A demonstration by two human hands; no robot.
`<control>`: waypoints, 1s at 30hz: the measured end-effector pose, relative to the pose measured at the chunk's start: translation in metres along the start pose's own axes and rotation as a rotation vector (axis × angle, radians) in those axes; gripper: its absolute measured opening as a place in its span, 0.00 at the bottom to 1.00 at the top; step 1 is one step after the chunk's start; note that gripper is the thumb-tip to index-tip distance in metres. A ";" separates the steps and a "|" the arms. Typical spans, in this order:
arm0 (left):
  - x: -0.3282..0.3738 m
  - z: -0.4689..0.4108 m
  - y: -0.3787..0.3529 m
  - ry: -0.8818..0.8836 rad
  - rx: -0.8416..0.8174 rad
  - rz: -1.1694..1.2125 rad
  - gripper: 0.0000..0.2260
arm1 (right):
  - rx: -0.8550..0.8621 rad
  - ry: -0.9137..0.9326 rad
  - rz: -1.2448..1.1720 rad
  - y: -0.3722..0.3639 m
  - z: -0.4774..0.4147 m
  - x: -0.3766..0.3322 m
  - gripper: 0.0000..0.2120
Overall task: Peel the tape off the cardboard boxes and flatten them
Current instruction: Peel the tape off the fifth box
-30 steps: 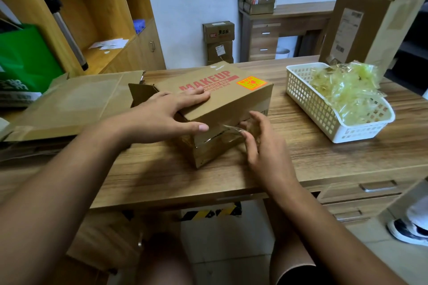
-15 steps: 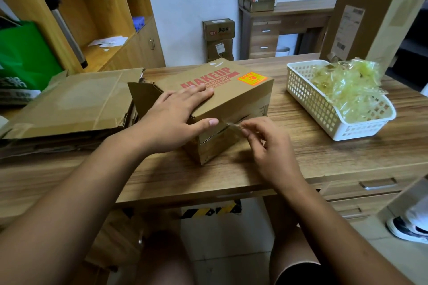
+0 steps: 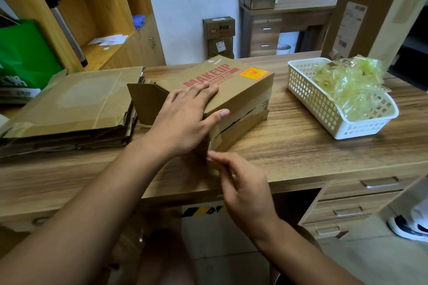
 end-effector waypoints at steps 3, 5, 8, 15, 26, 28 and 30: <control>0.002 -0.001 -0.001 0.018 0.002 0.001 0.32 | -0.045 -0.014 -0.031 -0.003 0.005 -0.006 0.15; 0.004 -0.002 -0.001 0.025 0.002 -0.009 0.33 | -0.034 -0.119 -0.043 -0.001 -0.001 -0.003 0.15; 0.002 -0.002 0.004 0.039 -0.059 0.049 0.34 | 0.001 -0.325 -0.133 0.005 -0.010 0.006 0.19; -0.017 -0.012 0.022 0.011 -0.397 0.162 0.37 | -0.098 -0.322 0.025 0.021 -0.039 0.036 0.07; -0.016 -0.009 0.012 -0.038 -0.238 0.147 0.37 | 0.134 -0.364 0.076 0.015 -0.053 0.048 0.18; -0.014 -0.008 0.010 -0.052 -0.204 0.124 0.37 | 0.153 -0.373 0.041 0.013 -0.051 0.048 0.16; -0.012 -0.008 0.008 -0.053 -0.170 0.100 0.37 | 0.115 -0.342 0.049 0.010 -0.048 0.046 0.16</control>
Point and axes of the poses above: each hand's wrist, its own z-axis away from the middle knuckle, its own y-axis out of the back of the hand, x = y × z, the point moved 3 cm from there along -z, towards the middle knuckle, and after that the axes turned 14 degrees about x, right-handed, at the moved point
